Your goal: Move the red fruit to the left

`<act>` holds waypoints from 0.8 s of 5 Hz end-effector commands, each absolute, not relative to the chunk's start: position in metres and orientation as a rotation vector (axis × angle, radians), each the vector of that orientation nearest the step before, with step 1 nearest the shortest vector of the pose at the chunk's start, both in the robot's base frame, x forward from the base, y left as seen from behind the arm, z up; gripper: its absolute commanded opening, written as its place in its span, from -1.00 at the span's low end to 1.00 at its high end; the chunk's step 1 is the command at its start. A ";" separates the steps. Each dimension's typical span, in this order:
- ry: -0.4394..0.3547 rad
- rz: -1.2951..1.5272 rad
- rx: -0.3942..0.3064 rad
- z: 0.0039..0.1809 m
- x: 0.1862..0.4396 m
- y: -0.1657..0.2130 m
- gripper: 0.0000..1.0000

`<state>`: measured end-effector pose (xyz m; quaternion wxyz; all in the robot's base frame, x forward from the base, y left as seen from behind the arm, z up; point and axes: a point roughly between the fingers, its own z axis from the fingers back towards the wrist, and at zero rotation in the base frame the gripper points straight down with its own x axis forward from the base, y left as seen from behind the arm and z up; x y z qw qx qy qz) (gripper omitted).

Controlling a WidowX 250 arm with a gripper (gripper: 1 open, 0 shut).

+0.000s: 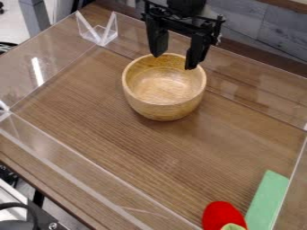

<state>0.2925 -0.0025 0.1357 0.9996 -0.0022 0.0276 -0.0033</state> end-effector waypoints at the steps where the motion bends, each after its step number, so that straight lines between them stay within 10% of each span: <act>1: 0.071 -0.020 -0.009 0.131 0.285 -0.005 1.00; 4: 0.069 -0.160 -0.044 0.132 0.238 -0.034 1.00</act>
